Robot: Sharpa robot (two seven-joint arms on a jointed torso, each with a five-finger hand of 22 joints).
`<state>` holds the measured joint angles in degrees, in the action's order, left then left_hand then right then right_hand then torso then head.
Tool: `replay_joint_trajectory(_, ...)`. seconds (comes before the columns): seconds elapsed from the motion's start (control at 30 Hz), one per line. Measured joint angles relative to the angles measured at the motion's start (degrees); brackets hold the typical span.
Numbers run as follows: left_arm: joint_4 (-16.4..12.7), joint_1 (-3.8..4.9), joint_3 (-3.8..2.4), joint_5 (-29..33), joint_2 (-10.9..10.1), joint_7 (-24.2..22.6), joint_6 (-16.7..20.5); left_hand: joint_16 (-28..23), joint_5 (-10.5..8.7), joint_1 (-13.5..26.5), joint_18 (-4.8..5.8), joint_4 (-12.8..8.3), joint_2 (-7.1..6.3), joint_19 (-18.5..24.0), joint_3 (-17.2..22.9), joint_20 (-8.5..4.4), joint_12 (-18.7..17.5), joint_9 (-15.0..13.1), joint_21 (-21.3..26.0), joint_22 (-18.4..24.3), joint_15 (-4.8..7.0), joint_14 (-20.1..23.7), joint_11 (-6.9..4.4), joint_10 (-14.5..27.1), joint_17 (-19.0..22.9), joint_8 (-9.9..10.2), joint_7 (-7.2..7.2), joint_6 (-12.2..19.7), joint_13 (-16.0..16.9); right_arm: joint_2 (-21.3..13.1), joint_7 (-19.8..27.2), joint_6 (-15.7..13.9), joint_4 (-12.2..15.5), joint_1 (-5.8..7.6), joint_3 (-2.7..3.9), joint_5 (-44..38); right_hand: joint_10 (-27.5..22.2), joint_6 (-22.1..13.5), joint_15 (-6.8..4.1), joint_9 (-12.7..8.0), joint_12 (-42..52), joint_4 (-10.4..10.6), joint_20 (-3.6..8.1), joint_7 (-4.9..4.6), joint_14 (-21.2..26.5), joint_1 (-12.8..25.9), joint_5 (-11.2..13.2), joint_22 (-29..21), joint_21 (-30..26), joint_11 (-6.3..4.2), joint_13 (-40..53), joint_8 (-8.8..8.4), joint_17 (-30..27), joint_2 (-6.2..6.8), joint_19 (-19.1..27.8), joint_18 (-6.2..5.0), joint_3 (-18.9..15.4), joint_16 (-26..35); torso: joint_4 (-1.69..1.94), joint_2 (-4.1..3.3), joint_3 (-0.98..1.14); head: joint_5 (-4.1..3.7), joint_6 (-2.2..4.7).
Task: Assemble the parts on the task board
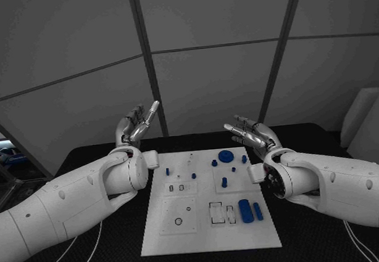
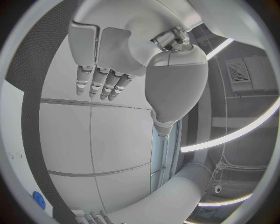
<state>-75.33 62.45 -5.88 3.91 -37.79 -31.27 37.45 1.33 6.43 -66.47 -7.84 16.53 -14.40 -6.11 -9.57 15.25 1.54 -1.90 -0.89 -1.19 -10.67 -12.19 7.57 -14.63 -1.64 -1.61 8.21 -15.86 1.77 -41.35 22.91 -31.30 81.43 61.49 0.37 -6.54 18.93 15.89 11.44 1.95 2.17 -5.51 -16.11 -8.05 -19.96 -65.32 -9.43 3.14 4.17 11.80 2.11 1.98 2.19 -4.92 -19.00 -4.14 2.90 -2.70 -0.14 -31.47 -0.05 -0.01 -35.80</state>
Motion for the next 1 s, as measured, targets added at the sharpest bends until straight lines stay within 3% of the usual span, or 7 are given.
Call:
replay_joint_trajectory(0.17,0.4,0.07,-0.09,0.7,0.1,-0.8,-1.5,1.1,-0.13,-2.4,-0.01,0.5,1.85,-1.2,1.5,1.15,0.8,-0.5,-0.8,-0.4,-0.52,-4.0,0.9,-3.6,-0.5,-1.1,0.13,-3.8,0.4,0.5,-2.1,4.5,-1.3,0.21,0.05,-2.6,13.2,11.3,0.29,1.2,2.4,-2.8,-0.27,-0.77,-13.9,-5.1,0.0,1.8,3.9,0.83,0.9,2.37,1.0,-0.05,-9.9,-2.12,1.0,-3.0,0.0,-0.02,-0.01,0.0,0.0)
replay_joint_trajectory(0.33,-1.6,0.07,-0.09,0.8,-4.0,-1.1,-3.4,3.3,-1.34,-5.8,-0.01,0.0,5.19,-5.4,4.5,1.34,2.7,-1.5,-2.6,-1.4,-1.11,-12.9,2.71,-13.1,-1.4,-3.2,0.77,-12.7,1.2,-0.8,-2.6,5.0,-2.9,1.58,0.12,-13.8,24.8,22.8,-1.04,1.9,4.3,-5.3,-0.07,-2.1,-24.8,-8.1,-0.3,3.0,7.1,-0.21,1.3,4.41,1.6,0.0,-16.8,-4.09,2.5,-5.3,-0.25,-0.68,0.14,-0.43,-0.61)
replay_joint_trajectory(0.53,-3.8,0.05,-0.09,-0.4,-5.7,-0.9,-5.3,6.9,-1.85,-11.0,-0.05,-2.7,8.6,-18.9,7.6,1.26,5.6,-2.7,-8.5,-4.2,-0.02,-28.6,3.37,-29.0,-2.5,-6.0,2.57,-26.5,2.0,-1.0,-4.3,5.3,-3.7,3.55,0.05,-29.3,36.1,33.6,-3.41,2.0,4.6,-8.8,1.42,-4.08,-36.6,-9.2,-0.7,4.3,11.1,-2.1,1.3,5.0,2.1,0.54,-24.0,-5.25,5.5,-6.9,-0.37,-1.72,0.38,-0.8,-0.73)
replay_joint_trajectory(0.6,-4.4,0.05,-0.09,-0.9,-6.3,-0.8,-5.9,8.0,-2.09,-12.2,-0.15,-3.6,9.38,-23.1,8.4,0.97,6.2,-2.8,-10.5,-5.1,0.64,-32.9,3.02,-32.9,-2.8,-6.5,3.08,-29.6,2.1,-0.9,-5.2,5.7,-4.0,4.4,0.12,-33.2,38.6,35.8,-4.02,2.0,4.6,-9.5,1.89,-3.98,-39.2,-9.5,-1.1,4.7,12.1,-2.57,1.3,5.15,2.3,0.84,-25.6,-5.24,6.2,-7.1,-0.37,-2.18,0.42,-0.9,-0.68)
replay_joint_trajectory(0.63,-4.7,0.05,-0.08,-1.2,-6.7,-0.7,-6.2,8.4,-2.09,-12.7,-3.16,-4.3,9.86,-25.2,8.6,0.75,6.4,-2.8,-11.6,-5.5,1.02,-35.1,2.82,-34.8,-3.0,-6.6,3.42,-31.1,2.1,-0.9,-5.7,6.0,-4.2,4.78,0.18,-35.1,39.7,36.8,-4.34,2.0,4.6,-9.8,2.12,-3.83,-40.4,-9.5,-1.1,4.9,12.6,-2.8,1.4,5.14,2.4,0.84,-26.3,-5.25,6.6,-7.1,-0.37,-2.38,0.43,-0.97,-0.68)
replay_joint_trajectory(0.67,-5.1,0.05,-0.07,-1.5,-7.2,-0.6,-6.5,8.7,-2.09,-13.1,-3.59,-4.8,10.27,-27.1,8.7,0.54,6.4,-2.8,-12.5,-5.9,1.37,-37.0,2.65,-36.5,-3.1,-6.6,3.51,-32.4,2.1,-0.9,-6.4,6.3,-4.5,5.24,0.19,-37.6,40.8,37.7,-4.64,2.0,4.6,-9.9,2.42,-3.67,-41.5,-9.5,-1.3,5.0,13.0,-3.06,1.4,5.14,2.5,0.84,-26.9,-5.25,7.2,-7.1,-0.37,-2.62,0.43,-1.09,-0.66)
replay_joint_trajectory(1.0,-11.4,0.03,-0.07,-3.4,-11.4,0.3,-8.2,9.5,-2.31,-15.1,-3.48,-8.3,11.7,-39.1,9.4,-1.53,5.7,-2.2,-19.2,-8.5,3.7,-48.3,1.2,-45.9,-4.2,-6.0,3.0,-39.5,2.0,-0.7,-12.7,10.0,-6.8,8.86,0.23,-55.5,49.9,44.5,-8.8,2.1,3.5,-10.6,6.79,-1.77,-55.1,-9.3,-4.1,9.4,22.0,-5.72,1.8,5.14,6.8,4.31,-35.7,-5.24,9.4,-12.5,-0.12,-4.88,0.35,-1.61,-0.24)
